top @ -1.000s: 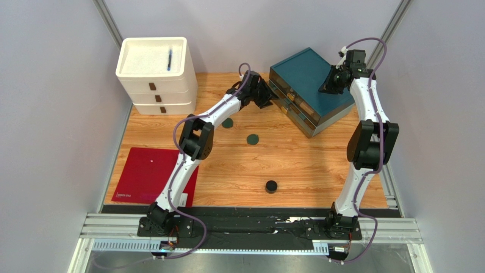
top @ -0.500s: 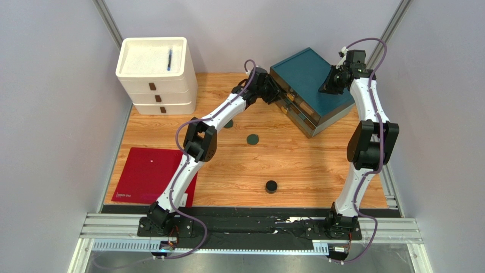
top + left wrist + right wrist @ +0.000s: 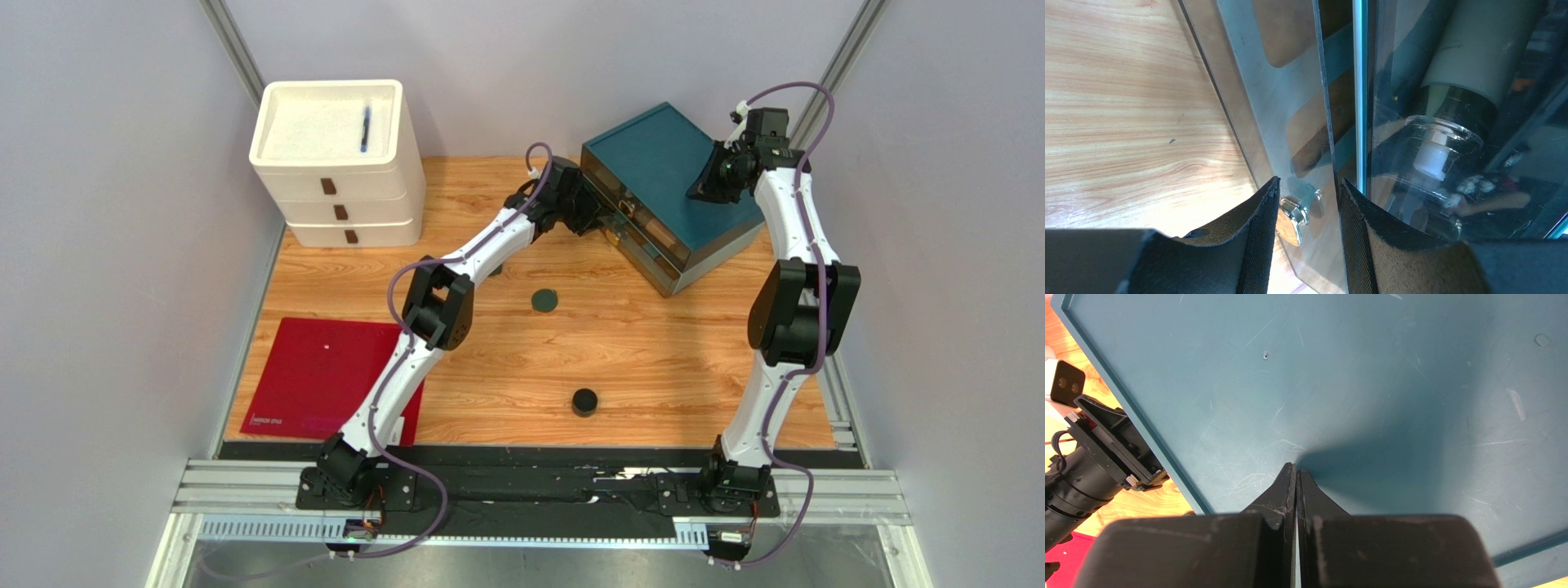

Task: Organize the makeup

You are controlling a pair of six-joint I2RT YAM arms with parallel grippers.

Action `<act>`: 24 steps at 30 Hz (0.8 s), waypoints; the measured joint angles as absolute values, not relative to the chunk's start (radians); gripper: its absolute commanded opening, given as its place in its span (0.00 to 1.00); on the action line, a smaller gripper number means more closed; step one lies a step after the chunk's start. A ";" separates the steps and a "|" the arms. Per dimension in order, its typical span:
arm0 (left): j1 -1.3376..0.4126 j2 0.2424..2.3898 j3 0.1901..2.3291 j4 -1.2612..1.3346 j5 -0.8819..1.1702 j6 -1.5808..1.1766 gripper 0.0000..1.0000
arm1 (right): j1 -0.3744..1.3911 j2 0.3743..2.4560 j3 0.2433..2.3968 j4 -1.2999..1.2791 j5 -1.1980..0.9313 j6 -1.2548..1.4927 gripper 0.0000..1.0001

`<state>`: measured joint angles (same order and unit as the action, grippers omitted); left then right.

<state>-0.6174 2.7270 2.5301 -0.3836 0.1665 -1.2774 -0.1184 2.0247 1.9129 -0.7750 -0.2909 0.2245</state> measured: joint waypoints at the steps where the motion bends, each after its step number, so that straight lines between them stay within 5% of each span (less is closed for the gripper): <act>1: -0.618 2.732 2.537 -0.384 0.166 -1.280 0.47 | -0.118 2.025 1.913 -0.775 -0.291 0.224 0.00; 3: -0.619 2.739 2.553 -0.391 0.163 -1.281 0.47 | -0.118 2.025 1.912 -0.774 -0.291 0.224 0.00; 10: -0.619 2.746 2.575 -0.404 0.166 -1.273 0.22 | -0.119 2.025 1.912 -0.773 -0.295 0.224 0.01; 24: -0.583 2.676 2.476 -0.445 0.235 -1.226 0.24 | -0.120 2.025 1.912 -0.773 -0.295 0.224 0.00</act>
